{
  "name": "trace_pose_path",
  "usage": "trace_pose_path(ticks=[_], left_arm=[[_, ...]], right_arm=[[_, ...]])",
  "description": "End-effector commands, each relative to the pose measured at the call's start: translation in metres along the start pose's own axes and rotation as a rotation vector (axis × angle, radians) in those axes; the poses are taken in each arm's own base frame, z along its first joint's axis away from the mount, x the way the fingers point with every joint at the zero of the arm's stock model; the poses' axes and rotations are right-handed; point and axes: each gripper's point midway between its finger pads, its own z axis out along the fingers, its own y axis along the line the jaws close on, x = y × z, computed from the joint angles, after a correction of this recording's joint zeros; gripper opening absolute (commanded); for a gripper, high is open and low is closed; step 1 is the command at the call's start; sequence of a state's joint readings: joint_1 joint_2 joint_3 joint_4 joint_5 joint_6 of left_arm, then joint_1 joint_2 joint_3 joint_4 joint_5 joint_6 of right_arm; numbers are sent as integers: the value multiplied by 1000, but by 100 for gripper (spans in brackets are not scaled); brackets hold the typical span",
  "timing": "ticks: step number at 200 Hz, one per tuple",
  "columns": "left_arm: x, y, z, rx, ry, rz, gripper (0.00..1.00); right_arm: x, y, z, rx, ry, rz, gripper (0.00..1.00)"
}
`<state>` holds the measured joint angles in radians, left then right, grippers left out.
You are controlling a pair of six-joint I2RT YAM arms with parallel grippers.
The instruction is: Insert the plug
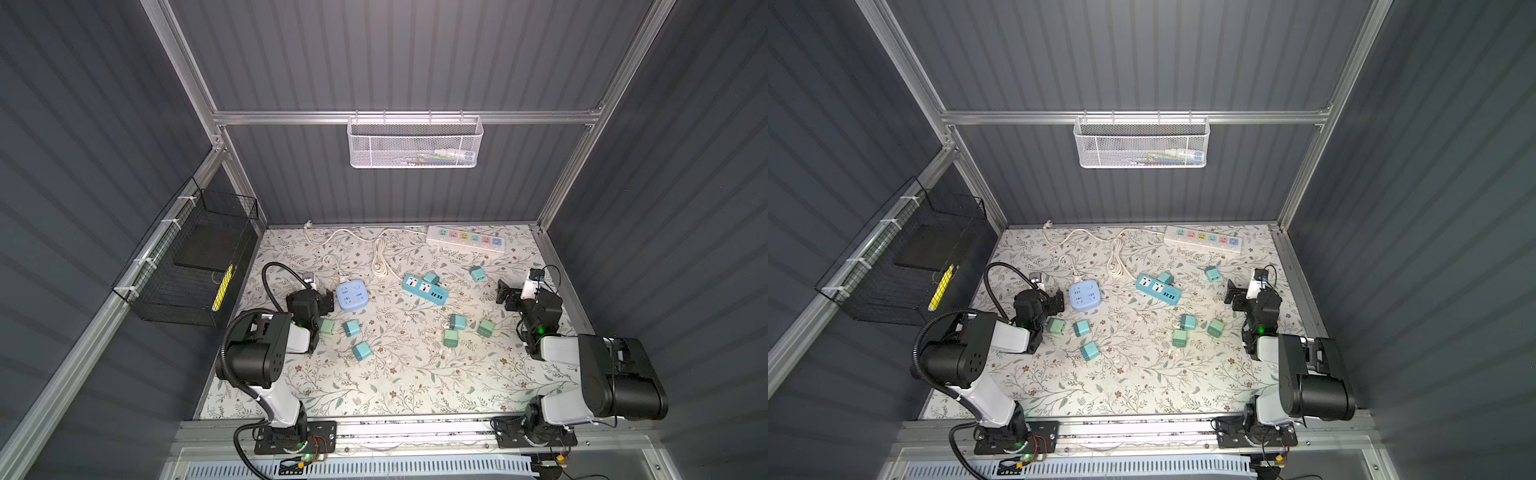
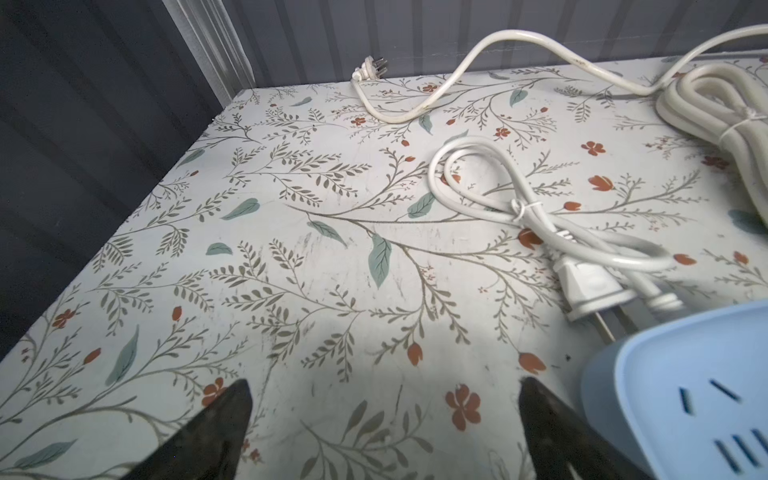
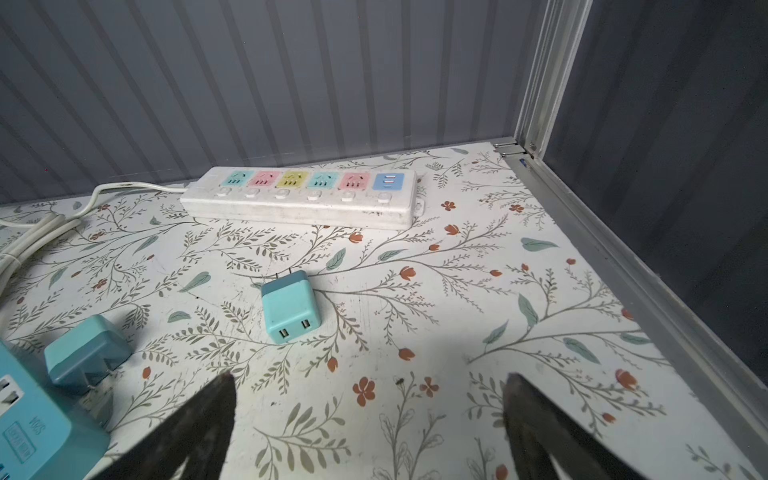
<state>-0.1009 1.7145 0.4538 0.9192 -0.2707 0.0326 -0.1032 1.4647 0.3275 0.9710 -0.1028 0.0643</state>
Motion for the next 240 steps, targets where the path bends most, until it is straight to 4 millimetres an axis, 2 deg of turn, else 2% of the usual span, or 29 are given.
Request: trace_pose_path(ticks=[1,120,137,162,174,186,192,216,226,240], left_arm=[[-5,-1,2,15,-11,-19,100],[-5,-2,3,21,-7,-18,100],[-4,10,2,-46,-10,-48,100],[-6,11,1,-53,-18,-52,100],[-17,19,-2,-95,-22,-67,100],[-32,19,-6,-82,17,-52,100],[-48,19,-10,-76,17,-52,100],[-118,29,-32,-89,-24,-150,100],[-143,41,-42,-141,-21,-280,100],[-149,66,-58,-305,65,-492,100]], right_arm=[[-1,1,0,-8,-2,3,99],[-2,2,-1,-10,-6,1,99],[-2,1,-1,-7,-6,3,99],[-3,1,-1,-5,-11,1,99],[-7,-4,-2,38,14,12,99],[-23,-8,-2,79,60,19,99],[-31,-9,-3,106,89,17,99],[-87,-10,-9,208,174,80,99],[-107,-5,-11,193,206,163,99],[-119,7,-7,135,253,292,99]])
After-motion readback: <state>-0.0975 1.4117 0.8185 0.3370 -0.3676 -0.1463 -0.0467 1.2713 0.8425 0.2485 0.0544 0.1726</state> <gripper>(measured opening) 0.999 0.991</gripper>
